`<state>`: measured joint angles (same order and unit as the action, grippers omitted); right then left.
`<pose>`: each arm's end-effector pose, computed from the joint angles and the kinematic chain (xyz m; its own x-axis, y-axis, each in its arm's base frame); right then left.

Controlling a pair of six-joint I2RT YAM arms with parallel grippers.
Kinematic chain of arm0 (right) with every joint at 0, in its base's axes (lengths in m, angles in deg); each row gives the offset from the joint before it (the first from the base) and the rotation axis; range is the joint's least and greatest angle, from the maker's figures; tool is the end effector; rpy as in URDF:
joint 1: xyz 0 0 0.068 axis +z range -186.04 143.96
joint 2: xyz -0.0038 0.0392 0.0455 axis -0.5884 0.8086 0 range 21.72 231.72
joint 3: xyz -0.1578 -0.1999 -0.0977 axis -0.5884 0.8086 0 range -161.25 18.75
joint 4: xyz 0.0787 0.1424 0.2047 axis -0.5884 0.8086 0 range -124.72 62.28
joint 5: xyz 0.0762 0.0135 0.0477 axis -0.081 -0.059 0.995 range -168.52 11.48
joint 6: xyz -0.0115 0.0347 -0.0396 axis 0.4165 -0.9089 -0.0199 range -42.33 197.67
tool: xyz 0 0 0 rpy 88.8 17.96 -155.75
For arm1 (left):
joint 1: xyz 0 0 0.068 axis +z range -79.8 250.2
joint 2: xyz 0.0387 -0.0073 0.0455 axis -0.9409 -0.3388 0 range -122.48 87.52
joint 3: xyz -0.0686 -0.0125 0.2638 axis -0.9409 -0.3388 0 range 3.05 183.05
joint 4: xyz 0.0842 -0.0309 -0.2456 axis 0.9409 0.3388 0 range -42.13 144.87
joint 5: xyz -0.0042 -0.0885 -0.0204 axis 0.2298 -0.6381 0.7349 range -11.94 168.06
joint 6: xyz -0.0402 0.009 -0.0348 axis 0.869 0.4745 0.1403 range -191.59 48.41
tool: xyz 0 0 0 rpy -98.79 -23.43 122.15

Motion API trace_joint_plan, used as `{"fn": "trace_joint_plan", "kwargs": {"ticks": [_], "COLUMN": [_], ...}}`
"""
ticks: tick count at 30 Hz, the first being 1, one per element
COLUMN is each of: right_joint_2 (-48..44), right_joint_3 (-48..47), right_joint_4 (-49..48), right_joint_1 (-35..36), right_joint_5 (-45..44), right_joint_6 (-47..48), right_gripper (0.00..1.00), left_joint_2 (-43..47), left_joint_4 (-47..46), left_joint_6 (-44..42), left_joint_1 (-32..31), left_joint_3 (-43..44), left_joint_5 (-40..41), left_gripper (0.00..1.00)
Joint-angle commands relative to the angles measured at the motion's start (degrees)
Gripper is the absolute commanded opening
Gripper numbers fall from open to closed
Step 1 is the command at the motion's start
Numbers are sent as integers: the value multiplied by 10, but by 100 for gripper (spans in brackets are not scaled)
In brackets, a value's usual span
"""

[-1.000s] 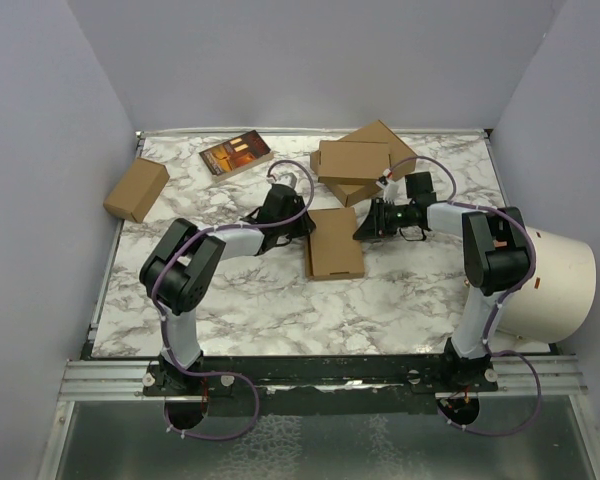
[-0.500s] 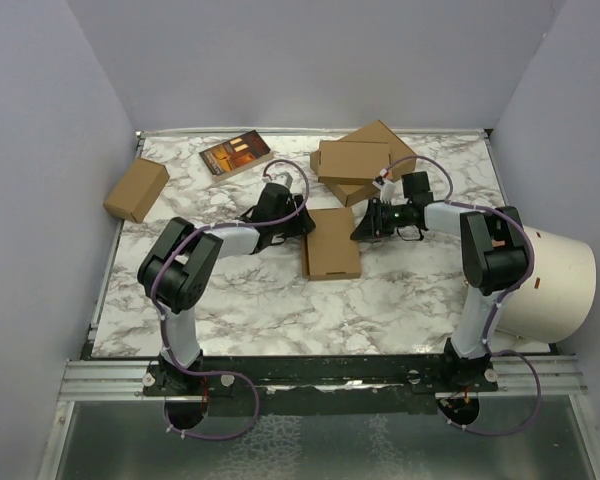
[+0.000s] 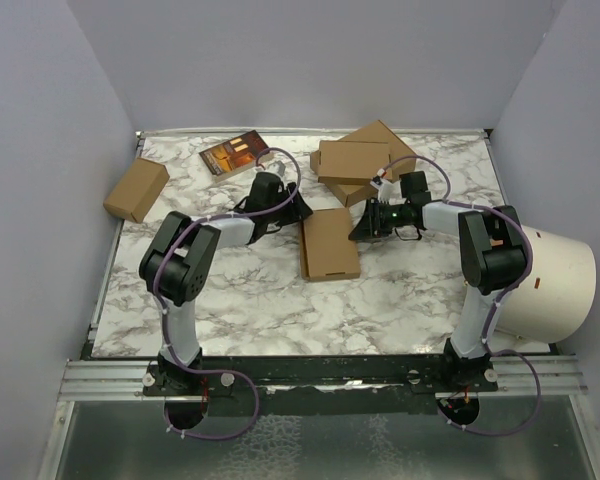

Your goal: Fold the paper box

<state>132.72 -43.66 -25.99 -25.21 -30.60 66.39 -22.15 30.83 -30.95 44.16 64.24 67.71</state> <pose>0.3628 0.0963 0.1335 -0.9124 -0.0411 -0.4072 -0.3478 0.6026 0.7183 0.3648 -0.1853 0.1616 -0.7267 -0.3582 -0.5862 0.1268 0.7687 -0.6269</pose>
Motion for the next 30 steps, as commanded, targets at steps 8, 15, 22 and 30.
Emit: {"fn": "trace_joint_plan", "kwargs": {"ticks": [8,15,22,30], "right_joint_2": [26,30,32,30], "right_joint_3": [-7,-9,-9,-11], "right_joint_4": [6,11,12,14], "right_joint_1": [5,5,6,5], "right_joint_5": [-7,-8,-6,-8], "right_joint_6": [23,28,29,30], "right_gripper": [26,25,24,24], "left_joint_2": [-43,-67,-73,-67], "left_joint_4": [-3,14,31,33], "left_joint_6": [10,-7,-41,-52], "left_joint_1": [10,10,-2,-5], "left_joint_3": [37,57,60,68], "left_joint_5": [-36,-42,-52,-70], "left_gripper": [38,25,9,14]}}
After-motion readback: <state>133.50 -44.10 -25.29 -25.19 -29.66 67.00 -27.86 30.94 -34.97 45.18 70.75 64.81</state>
